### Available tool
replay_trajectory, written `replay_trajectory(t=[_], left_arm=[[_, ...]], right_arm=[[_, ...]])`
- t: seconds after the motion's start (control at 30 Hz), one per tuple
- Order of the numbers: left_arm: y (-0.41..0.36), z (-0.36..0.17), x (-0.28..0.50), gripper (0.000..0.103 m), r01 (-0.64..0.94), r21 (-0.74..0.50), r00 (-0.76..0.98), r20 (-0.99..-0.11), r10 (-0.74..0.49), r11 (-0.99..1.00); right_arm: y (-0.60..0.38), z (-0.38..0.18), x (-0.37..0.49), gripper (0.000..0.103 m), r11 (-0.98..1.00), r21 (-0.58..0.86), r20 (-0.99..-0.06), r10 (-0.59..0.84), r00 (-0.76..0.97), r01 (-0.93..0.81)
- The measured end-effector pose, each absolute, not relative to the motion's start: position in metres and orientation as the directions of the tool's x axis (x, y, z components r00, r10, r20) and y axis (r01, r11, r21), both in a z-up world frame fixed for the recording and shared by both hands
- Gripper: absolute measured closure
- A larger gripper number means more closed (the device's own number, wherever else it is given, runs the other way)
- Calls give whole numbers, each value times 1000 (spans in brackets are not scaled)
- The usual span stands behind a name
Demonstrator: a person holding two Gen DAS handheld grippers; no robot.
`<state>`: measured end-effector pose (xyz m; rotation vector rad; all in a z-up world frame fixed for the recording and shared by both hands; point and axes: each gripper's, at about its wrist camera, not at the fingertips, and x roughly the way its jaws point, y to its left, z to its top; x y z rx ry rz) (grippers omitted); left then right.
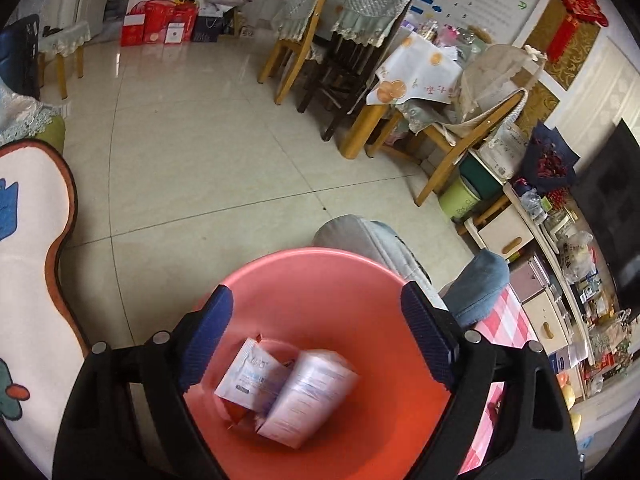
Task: Collect trash
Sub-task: 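Carry the pouch and carton over the pink bucket and open both tools, then bring both tools back toward the table over the remaining snack packets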
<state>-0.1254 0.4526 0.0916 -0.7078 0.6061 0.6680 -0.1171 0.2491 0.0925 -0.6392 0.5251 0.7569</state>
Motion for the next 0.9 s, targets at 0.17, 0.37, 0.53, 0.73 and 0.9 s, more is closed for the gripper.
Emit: replay_trajectory(t=[0.17, 0.37, 0.53, 0.73, 0.9], left_arm=[[439, 102, -122, 16, -686, -381, 680, -638, 361, 619], [413, 120, -120, 16, -588, -404, 781, -508, 363, 701], [386, 135, -110, 9, -506, -352, 834, -433, 342, 788], [356, 144, -93, 9, -460, -266, 834, -458, 309, 847], [340, 146, -86, 9, -382, -315, 862, -459, 213, 869]], right_arm=[[217, 98, -118, 15, 629, -304, -621, 439, 649, -716], [177, 100, -123, 14, 685, -255, -616, 428, 661, -682], [153, 101, -126, 12, 713, -243, -602, 421, 678, -658], [124, 97, -131, 6, 733, -210, -589, 433, 683, -646], [107, 98, -134, 5, 750, -194, -574, 436, 693, -633]])
